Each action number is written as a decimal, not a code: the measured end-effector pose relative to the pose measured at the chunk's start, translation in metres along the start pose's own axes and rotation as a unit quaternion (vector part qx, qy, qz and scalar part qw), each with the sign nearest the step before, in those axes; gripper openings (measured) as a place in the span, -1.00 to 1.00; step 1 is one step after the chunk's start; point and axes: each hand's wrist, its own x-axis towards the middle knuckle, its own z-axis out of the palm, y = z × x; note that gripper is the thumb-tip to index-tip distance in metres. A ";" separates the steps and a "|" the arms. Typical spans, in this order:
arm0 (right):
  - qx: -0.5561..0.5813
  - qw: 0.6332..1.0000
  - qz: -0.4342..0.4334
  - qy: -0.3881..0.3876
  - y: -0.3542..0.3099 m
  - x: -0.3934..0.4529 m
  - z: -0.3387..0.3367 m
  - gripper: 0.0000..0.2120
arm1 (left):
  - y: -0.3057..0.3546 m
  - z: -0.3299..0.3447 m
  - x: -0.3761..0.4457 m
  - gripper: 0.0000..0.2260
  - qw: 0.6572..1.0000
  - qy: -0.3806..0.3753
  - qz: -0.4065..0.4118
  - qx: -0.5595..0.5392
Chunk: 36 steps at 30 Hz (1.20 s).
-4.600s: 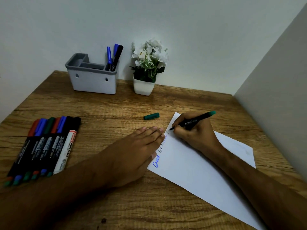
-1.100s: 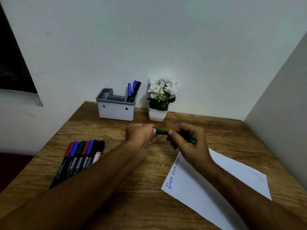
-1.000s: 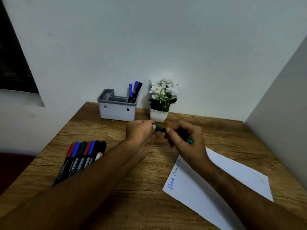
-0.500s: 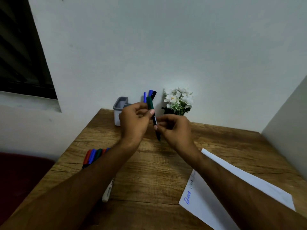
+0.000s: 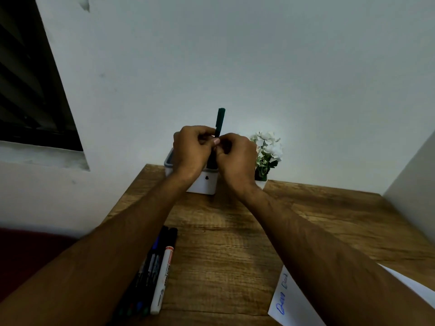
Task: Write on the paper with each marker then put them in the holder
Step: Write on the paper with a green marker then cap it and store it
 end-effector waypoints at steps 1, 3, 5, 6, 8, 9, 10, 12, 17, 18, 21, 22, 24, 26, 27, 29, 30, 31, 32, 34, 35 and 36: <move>-0.013 1.000 0.006 -0.011 0.003 0.001 0.001 -0.87 | -0.003 0.002 0.001 -0.78 1.000 -0.008 -0.004 0.009; -0.042 0.998 0.020 -0.036 0.009 0.002 0.004 -0.88 | -0.009 0.006 0.003 -0.78 0.999 -0.019 -0.021 0.038; -0.055 0.997 0.030 -0.052 0.012 0.000 0.004 -0.89 | -0.015 0.007 0.004 -0.76 0.998 -0.008 -0.044 0.054; -0.057 0.996 0.031 -0.055 0.012 -0.001 0.002 -0.89 | -0.017 0.007 0.003 -0.76 0.997 0.000 -0.051 0.054; -0.059 0.996 0.020 -0.062 0.011 -0.004 -0.002 -0.89 | -0.018 0.007 0.001 -0.78 0.997 0.005 -0.051 0.055; -0.057 0.996 0.012 -0.064 0.011 -0.006 -0.003 -0.89 | -0.019 0.006 -0.001 -0.79 0.997 0.003 -0.048 0.055; -0.056 0.996 0.005 -0.066 0.011 -0.008 -0.005 -0.90 | -0.019 0.006 -0.003 -0.80 0.998 0.000 -0.046 0.053; -0.053 0.996 -0.009 -0.068 0.012 -0.013 -0.007 -0.89 | -0.018 0.003 -0.010 -0.81 0.998 -0.011 -0.039 0.051; -0.044 0.993 -0.042 -0.099 0.016 -0.040 -0.022 -0.88 | -0.014 -0.016 -0.039 -0.87 0.993 -0.073 -0.003 0.091; -0.046 0.992 -0.042 -0.112 0.017 -0.047 -0.027 -0.87 | -0.015 -0.021 -0.047 -0.87 0.989 -0.101 0.000 0.111; -0.059 0.988 -0.047 -0.132 0.022 -0.070 -0.043 -0.84 | -0.016 -0.039 -0.070 -0.83 0.961 -0.199 -0.014 0.190; -0.061 0.987 -0.049 -0.137 0.024 -0.077 -0.049 -0.85 | -0.015 -0.044 -0.077 -0.82 0.950 -0.220 -0.019 0.220; -0.058 0.985 -0.048 -0.153 0.027 -0.089 -0.059 -0.88 | -0.010 -0.055 -0.087 -0.77 0.924 -0.253 -0.039 0.284; -0.046 0.985 -0.040 -0.163 0.030 -0.098 -0.068 -0.91 | -0.003 -0.064 -0.096 -0.74 0.892 -0.291 -0.054 0.341; -0.045 0.984 -0.036 -0.166 0.031 -0.101 -0.071 -0.91 | -0.001 -0.067 -0.101 -0.72 0.879 -0.303 -0.056 0.364; -0.051 0.984 -0.032 -0.166 0.031 -0.106 -0.077 -0.90 | 0.003 -0.071 -0.109 -0.70 0.862 -0.311 -0.058 0.397; -0.051 0.985 -0.031 -0.165 0.030 -0.108 -0.079 -0.90 | 0.004 -0.071 -0.112 -0.70 0.856 -0.311 -0.056 0.409; -0.048 0.985 -0.029 -0.166 0.030 -0.109 -0.082 -0.89 | 0.006 -0.070 -0.115 -0.71 0.852 -0.310 -0.052 0.419; -0.045 0.984 -0.025 -0.170 0.029 -0.110 -0.084 -0.89 | 0.007 -0.069 -0.117 -0.73 0.848 -0.309 -0.050 0.427; -0.044 0.983 -0.021 -0.180 0.029 -0.113 -0.087 -0.88 | 0.009 -0.067 -0.120 -0.78 0.842 -0.305 -0.049 0.441; -0.046 0.982 -0.020 -0.181 0.029 -0.114 -0.088 -0.87 | 0.011 -0.066 -0.121 -0.81 0.841 -0.302 -0.049 0.445; -0.046 0.982 -0.020 -0.180 0.029 -0.115 -0.090 -0.87 | 0.012 -0.064 -0.122 -0.84 0.841 -0.297 -0.049 0.449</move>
